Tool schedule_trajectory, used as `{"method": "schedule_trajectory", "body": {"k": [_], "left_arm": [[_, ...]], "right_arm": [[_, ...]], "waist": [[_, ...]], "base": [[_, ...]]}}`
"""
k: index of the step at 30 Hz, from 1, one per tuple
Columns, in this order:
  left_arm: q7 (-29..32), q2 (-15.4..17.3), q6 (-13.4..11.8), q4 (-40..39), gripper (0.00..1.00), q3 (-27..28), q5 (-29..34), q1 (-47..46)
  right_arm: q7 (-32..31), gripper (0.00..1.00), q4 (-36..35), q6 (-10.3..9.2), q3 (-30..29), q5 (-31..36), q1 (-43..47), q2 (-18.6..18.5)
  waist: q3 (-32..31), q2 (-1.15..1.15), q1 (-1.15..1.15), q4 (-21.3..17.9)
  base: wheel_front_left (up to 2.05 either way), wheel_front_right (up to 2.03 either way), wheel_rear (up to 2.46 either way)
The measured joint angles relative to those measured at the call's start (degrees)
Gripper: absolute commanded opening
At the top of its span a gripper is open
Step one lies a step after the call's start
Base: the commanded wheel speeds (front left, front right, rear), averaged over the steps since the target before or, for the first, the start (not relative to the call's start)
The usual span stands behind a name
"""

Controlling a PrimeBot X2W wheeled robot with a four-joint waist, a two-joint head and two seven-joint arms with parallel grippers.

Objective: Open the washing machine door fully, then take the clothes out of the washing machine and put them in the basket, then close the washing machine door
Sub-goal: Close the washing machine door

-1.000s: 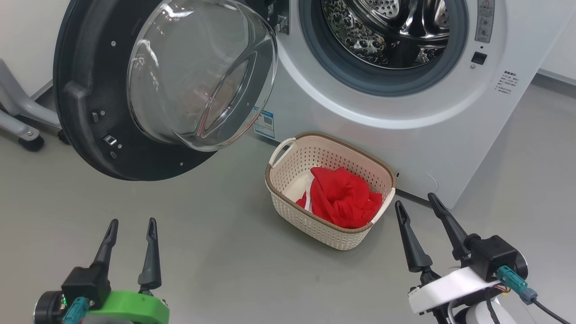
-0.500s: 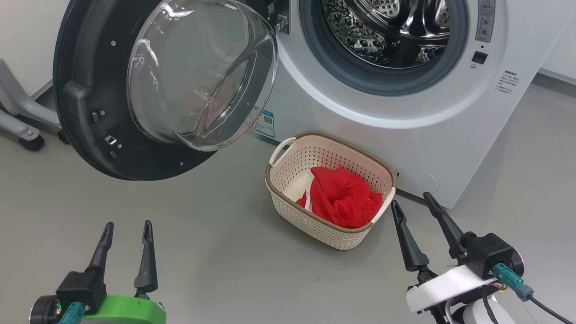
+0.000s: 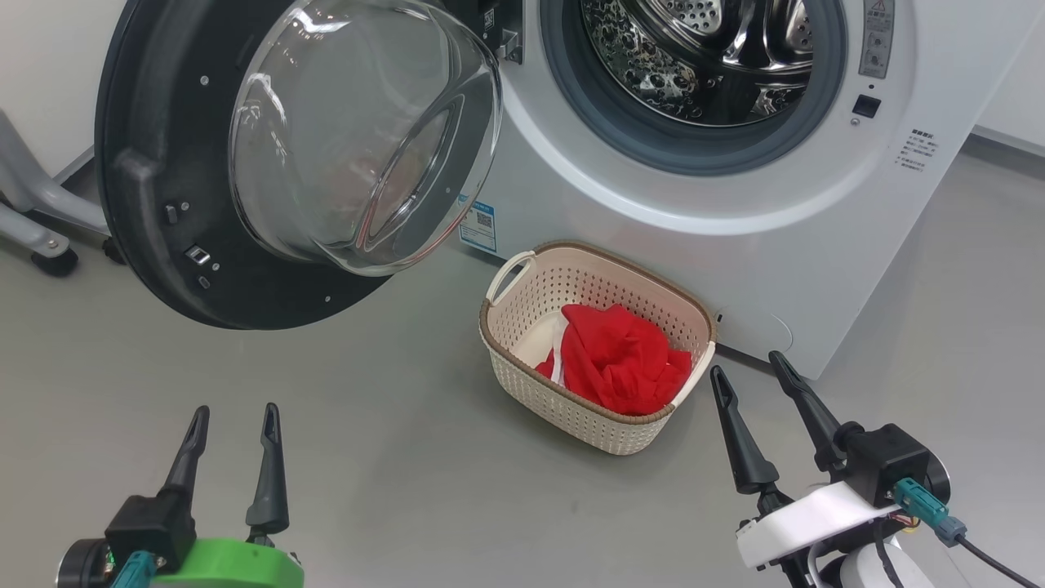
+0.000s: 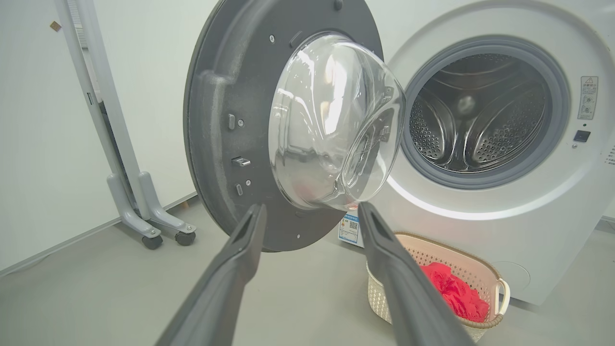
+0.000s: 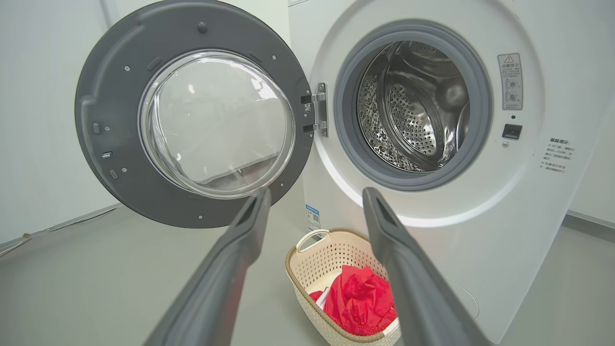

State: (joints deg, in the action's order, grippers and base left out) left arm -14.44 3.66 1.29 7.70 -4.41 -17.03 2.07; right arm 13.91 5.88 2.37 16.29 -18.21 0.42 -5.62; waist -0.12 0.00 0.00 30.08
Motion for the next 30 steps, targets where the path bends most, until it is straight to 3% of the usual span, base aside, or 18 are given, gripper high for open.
{"method": "schedule_trajectory", "body": {"k": [30], "left_arm": [[0.0, 0.0, 0.0, 0.0, 1.0, -0.2, 0.2, 0.3]], "right_arm": [[0.0, 1.0, 0.3, -0.05, 0.0, 0.0, 0.0, 0.1]], "waist": [[-0.3, 0.0, 0.0, -0.2]], "base": [[0.0, 0.0, 0.0]]}}
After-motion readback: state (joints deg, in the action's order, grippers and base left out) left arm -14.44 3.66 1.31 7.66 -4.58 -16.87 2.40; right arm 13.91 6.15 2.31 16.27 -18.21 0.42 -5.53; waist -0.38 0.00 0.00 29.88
